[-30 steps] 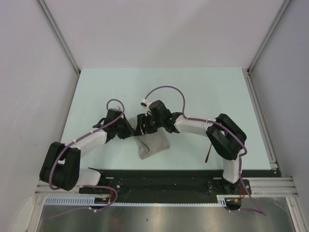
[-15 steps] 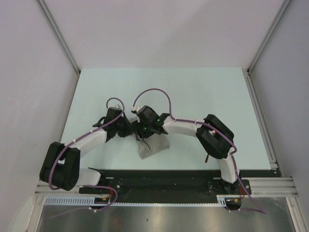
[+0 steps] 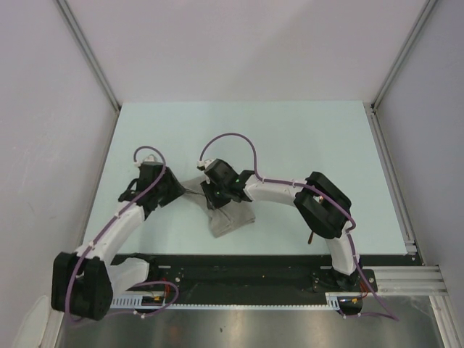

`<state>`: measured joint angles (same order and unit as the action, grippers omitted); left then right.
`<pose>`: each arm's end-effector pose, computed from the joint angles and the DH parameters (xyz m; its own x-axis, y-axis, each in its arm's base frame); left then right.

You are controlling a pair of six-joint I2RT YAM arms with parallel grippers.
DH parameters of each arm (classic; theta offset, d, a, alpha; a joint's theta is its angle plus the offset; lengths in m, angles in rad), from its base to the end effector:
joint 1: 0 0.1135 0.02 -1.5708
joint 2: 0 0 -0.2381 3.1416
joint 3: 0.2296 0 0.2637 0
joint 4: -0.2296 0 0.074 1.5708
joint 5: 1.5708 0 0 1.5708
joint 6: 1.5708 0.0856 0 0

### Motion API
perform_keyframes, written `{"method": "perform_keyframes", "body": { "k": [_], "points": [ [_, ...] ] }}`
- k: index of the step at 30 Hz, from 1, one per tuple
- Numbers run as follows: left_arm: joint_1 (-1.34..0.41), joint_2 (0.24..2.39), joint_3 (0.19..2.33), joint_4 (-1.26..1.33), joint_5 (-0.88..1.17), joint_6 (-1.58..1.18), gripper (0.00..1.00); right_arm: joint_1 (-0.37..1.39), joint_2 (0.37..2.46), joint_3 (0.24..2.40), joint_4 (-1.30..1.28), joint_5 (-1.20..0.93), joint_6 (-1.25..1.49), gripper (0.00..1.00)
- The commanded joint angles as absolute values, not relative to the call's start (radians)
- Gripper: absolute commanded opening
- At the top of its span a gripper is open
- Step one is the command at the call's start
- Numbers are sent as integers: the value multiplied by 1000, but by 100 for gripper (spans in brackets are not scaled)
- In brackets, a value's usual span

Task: Fold the napkin into a case and place the utensils inside
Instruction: Fold the lower triangle-folded napkin at the center of the board.

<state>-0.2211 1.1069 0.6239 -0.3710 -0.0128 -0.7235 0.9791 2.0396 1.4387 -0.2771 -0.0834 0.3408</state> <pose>0.2672 -0.0589 0.1400 -0.6910 -0.5231 -0.4988 -0.3287 0.8420 -0.4277 0.2591 0.3983 0.1077 -0.6909 -0.4309 -0.5805 -0.6641 0.6957 0.2739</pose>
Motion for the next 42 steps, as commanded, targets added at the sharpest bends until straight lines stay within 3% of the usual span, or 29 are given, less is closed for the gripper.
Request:
{"method": "perform_keyframes", "body": {
  "k": [1, 5, 12, 16, 19, 23, 26, 42],
  "points": [
    [-125, 1017, 655, -471, -132, -661, 57, 974, 2026, 1471, -252, -86, 360, 31],
    [-52, 1073, 647, -468, -91, -666, 52, 965, 2022, 1466, -239, -107, 371, 32],
    [44, 1258, 643, -353, -30, -744, 25, 965, 2014, 1463, -229, -124, 383, 33],
    [48, 1380, 696, -327, -54, -742, 27, 963, 2003, 1456, -224, -126, 387, 33],
    [45, 1459, 712, -263, 41, -741, 27, 962, 2005, 1457, -218, -129, 385, 31],
    [32, 1491, 707, -204, 98, -749, 25, 951, 2014, 1457, -207, -149, 397, 13],
    [14, 1496, 713, -186, 126, -753, 23, 946, 2014, 1451, -203, -155, 403, 9],
    [-135, 1430, 755, -160, 178, -834, 21, 894, 1965, 1324, -104, -242, 471, 8]
  ]
}}
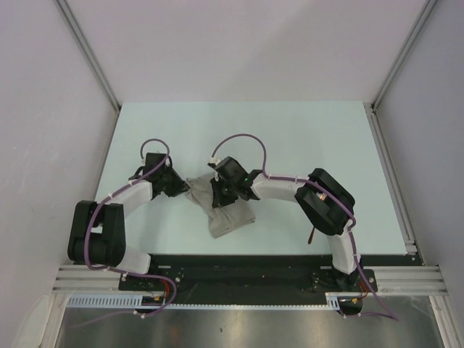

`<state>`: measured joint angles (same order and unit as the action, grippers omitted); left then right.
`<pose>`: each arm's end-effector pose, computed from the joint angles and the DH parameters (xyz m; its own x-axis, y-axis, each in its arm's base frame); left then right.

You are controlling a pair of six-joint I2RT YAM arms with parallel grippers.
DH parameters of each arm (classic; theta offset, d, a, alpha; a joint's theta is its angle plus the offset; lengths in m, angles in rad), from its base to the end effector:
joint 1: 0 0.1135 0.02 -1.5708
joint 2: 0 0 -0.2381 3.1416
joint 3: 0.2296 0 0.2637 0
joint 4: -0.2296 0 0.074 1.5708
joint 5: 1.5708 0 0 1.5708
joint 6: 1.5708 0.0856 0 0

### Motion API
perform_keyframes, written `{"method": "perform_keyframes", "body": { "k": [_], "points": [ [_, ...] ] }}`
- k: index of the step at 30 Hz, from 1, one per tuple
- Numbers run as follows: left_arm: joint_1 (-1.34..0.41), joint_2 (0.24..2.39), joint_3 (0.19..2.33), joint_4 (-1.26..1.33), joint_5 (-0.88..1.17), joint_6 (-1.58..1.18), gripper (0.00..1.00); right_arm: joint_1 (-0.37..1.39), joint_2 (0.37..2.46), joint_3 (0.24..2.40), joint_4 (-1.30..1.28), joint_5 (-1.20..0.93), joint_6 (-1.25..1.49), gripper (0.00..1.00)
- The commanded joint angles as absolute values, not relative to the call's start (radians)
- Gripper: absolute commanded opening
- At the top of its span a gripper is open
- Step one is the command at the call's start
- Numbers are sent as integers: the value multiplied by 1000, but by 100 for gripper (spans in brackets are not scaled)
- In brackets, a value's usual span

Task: Fold the napkin into a case and place the utensils inside
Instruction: Fold the lower triangle-folded napkin at the center of the board.

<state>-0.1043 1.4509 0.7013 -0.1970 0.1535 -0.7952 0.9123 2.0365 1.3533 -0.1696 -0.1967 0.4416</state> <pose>0.3100 -0.0456 0.0902 -0.7020 -0.6360 -0.3206 -0.4419 0.7420 -0.5042 0.2731 0.3803 0.0917 -0.7818 -0.3255 -0.5319 -0.5754 0.7052 0.4142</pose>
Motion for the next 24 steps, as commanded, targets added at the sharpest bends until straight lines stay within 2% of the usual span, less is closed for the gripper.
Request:
{"method": "perform_keyframes", "body": {
  "k": [1, 17, 21, 24],
  "points": [
    [-138, 1434, 762, -156, 178, -841, 21, 890, 1964, 1316, -91, -248, 477, 9],
    [-261, 1563, 856, -104, 183, -891, 21, 808, 1937, 1166, 77, -431, 606, 15],
    [-282, 1594, 873, -91, 190, -897, 21, 795, 1907, 1120, 123, -463, 641, 28],
    [-294, 1606, 879, -75, 195, -891, 21, 779, 1887, 1072, 173, -518, 669, 33]
  ]
}}
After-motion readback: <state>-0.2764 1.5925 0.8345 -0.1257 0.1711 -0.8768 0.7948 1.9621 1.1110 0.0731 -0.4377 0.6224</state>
